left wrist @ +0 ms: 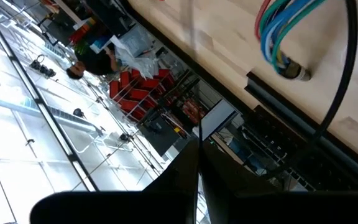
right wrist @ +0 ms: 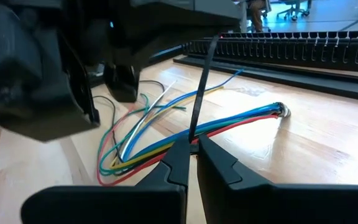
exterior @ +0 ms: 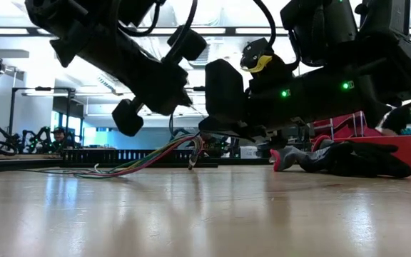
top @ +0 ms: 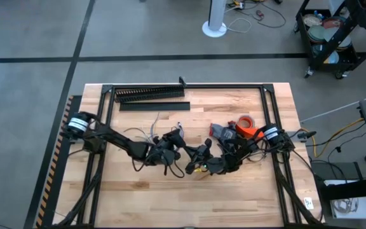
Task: Ziptie cables
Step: Wrap the black zip tie on the cable
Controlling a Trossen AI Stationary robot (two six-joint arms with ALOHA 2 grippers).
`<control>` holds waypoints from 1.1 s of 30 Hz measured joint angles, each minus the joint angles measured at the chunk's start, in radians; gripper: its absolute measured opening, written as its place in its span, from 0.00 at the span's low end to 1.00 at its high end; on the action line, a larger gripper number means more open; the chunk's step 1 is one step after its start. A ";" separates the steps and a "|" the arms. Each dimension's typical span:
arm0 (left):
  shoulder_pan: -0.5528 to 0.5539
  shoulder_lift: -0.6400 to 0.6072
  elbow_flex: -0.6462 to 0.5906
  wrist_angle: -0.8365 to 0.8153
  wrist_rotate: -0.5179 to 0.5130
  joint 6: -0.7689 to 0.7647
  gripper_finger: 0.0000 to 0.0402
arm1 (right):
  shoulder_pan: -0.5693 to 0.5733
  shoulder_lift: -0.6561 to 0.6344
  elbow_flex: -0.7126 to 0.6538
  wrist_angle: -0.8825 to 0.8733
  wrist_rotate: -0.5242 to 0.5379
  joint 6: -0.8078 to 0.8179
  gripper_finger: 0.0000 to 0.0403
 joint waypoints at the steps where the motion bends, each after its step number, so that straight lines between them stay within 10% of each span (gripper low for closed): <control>1: 0.000 -0.007 0.000 0.002 0.004 0.000 0.00 | 0.000 0.000 0.000 0.000 0.000 0.000 0.00; 33: -0.012 -0.012 -0.066 -0.051 0.034 -0.061 0.00 | -0.034 -0.004 0.001 -0.069 -0.055 0.001 0.00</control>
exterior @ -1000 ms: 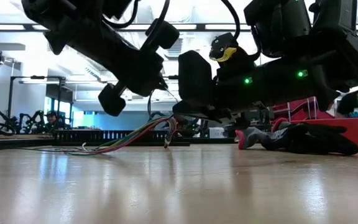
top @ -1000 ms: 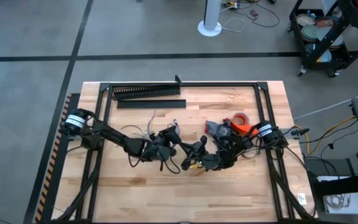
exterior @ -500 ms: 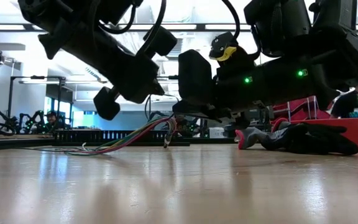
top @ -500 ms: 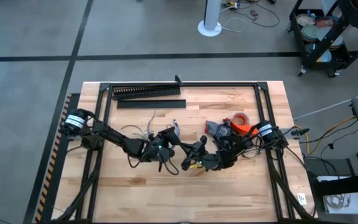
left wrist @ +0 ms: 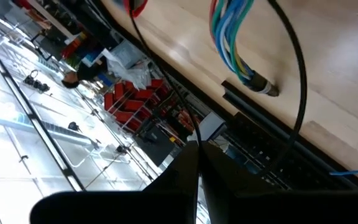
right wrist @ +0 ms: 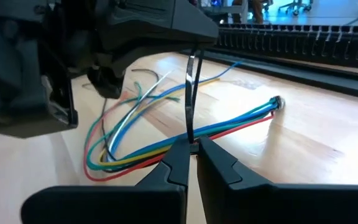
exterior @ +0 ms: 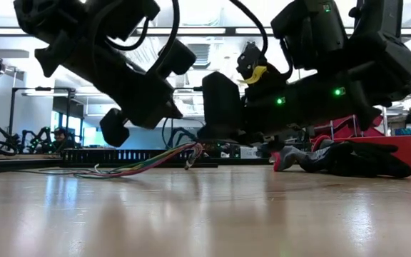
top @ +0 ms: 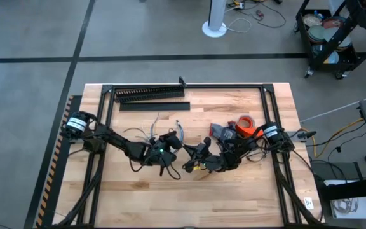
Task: Ziptie cables
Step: Wrap the black zip tie on the cable
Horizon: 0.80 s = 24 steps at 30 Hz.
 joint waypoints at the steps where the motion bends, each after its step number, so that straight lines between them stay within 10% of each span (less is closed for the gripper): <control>1: 0.000 0.000 -0.004 0.000 0.004 0.000 0.00 | -0.002 0.000 0.000 -0.011 -0.006 0.010 0.00; 24: 0.005 0.005 -0.013 -0.073 0.123 0.075 0.00 | -0.008 0.000 0.000 -0.068 -0.028 0.051 0.00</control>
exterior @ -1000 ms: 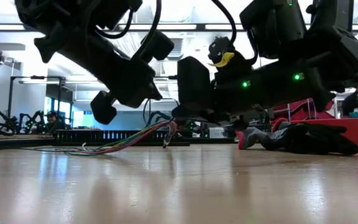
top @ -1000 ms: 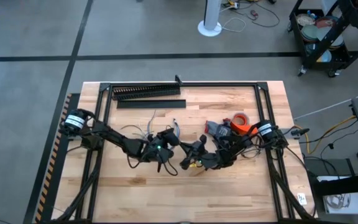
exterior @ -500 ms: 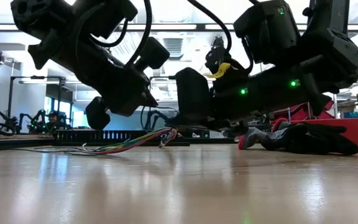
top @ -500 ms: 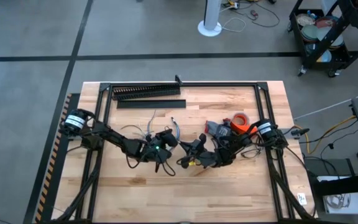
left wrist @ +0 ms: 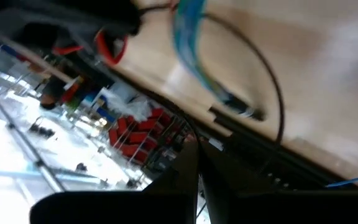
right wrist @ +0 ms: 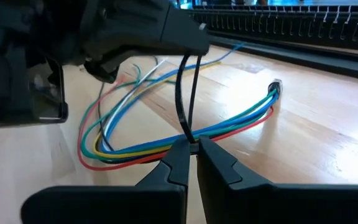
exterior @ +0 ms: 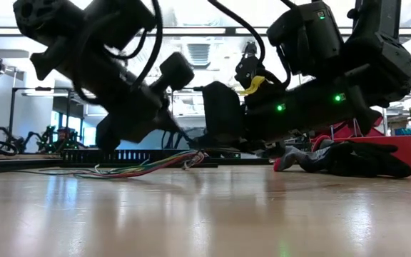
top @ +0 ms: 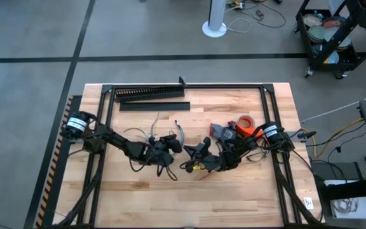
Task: Ziptie cables
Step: Wrap the black zip tie on the cable
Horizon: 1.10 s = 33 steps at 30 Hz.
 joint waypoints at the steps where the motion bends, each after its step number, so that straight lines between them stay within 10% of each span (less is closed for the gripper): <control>1: 0.000 0.003 0.000 -0.015 0.003 -0.016 0.00 | 0.000 0.000 0.000 0.000 0.000 0.001 0.00; 20: 0.021 -0.015 0.000 0.008 -0.052 -0.032 0.00 | 0.000 -0.001 0.000 -0.001 -0.006 -0.025 0.00; 33: -0.019 -0.020 0.000 0.243 -0.160 -0.134 0.00 | 0.001 -0.173 -0.002 -0.248 -0.083 -0.605 0.00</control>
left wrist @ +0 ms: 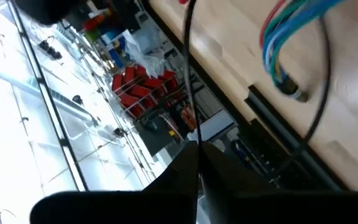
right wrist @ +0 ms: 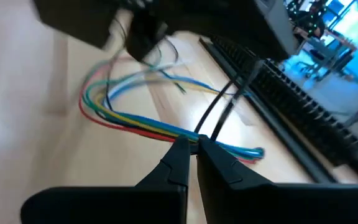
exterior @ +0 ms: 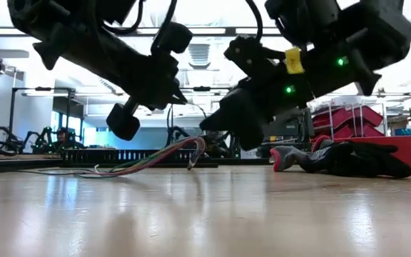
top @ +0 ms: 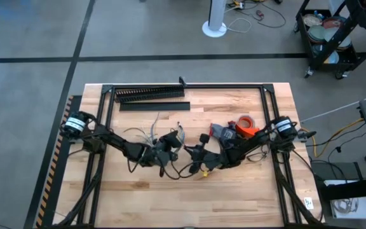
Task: Ziptie cables
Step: Wrap the black zip tie on the cable
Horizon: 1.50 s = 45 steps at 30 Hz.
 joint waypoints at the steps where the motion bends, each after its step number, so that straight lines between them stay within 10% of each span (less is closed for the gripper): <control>1: -0.002 0.003 0.000 0.003 -0.008 -0.018 0.00 | 0.000 -0.012 0.000 -0.030 0.000 -0.020 0.00; 45: 0.027 0.005 0.050 -0.097 -0.062 -0.071 0.00 | -0.032 -0.031 0.021 -0.074 0.000 0.430 0.00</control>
